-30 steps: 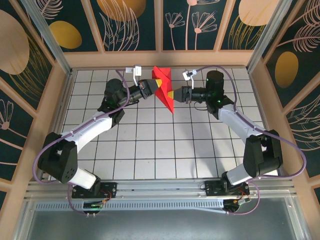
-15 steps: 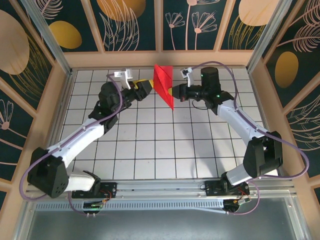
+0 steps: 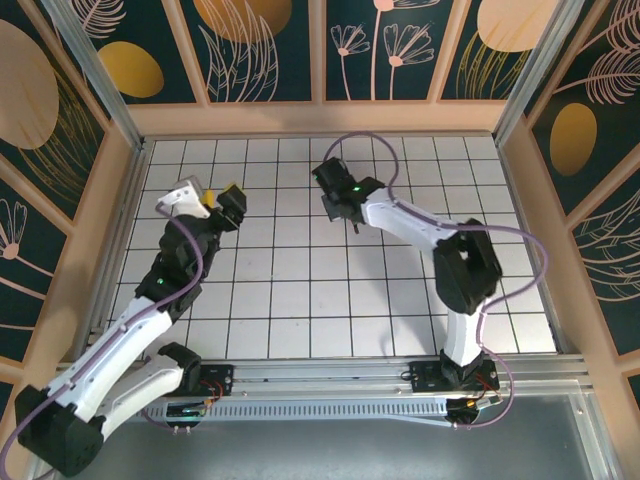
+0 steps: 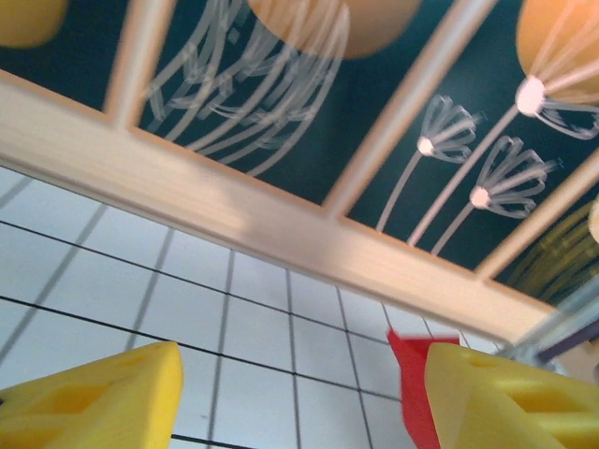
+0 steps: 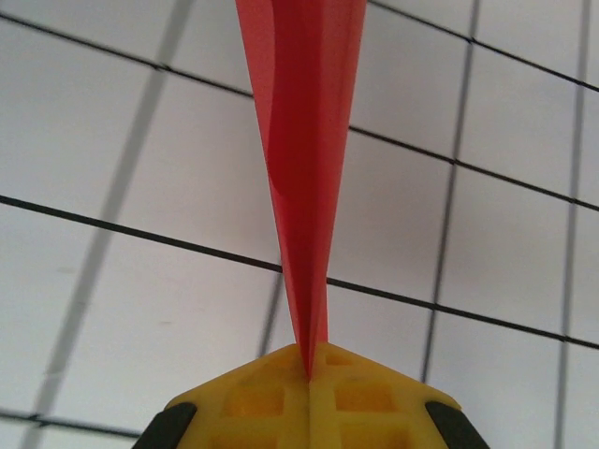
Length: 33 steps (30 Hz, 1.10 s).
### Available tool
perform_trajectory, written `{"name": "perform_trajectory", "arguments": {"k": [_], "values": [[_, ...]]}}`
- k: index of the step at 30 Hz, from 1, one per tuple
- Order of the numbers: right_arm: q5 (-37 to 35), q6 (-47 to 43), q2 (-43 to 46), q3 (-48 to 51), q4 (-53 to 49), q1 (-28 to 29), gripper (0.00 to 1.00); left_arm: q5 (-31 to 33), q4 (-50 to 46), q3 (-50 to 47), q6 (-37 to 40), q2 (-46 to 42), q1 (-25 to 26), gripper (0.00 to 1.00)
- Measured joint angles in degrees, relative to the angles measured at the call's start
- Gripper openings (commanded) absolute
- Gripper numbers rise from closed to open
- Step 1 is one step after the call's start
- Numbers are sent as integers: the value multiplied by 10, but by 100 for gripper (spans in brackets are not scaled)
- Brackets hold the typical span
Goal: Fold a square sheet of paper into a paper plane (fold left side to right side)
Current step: Turn over the paper at the center of the table.
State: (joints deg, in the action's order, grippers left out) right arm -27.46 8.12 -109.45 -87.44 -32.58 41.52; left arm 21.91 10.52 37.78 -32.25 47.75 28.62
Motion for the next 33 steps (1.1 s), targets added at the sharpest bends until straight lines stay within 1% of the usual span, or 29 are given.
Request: {"name": "perform_trajectory", "arguments": {"k": [2, 5, 9, 12, 14, 19, 22, 29, 33], "values": [[-54, 8, -40, -10, -19, 9, 0, 31, -8, -13, 2, -28, 0, 70], [-108, 17, -85, -19, -35, 16, 0, 60, -16, -22, 4, -50, 0, 70], [-160, 25, -134, -26, -43, 27, 0, 77, -20, -29, 5, -53, 0, 71], [-173, 28, -158, -26, -49, 36, 1, 81, -21, -30, 6, -46, 0, 71], [-169, 30, -167, -26, -50, 40, 9, 81, -21, -30, 6, -38, 0, 71], [-129, 38, -167, -27, -46, 42, 39, 75, -21, -30, 6, -17, 0, 71], [-105, 44, -162, -26, -43, 40, 51, 68, -21, -30, 6, -7, 0, 71], [-12, 62, -93, -12, -20, 27, 72, 49, -20, -23, 6, 13, 0, 72], [36, 73, -21, 22, 11, 12, 78, 26, -15, -17, 2, 40, 0, 74]]}}
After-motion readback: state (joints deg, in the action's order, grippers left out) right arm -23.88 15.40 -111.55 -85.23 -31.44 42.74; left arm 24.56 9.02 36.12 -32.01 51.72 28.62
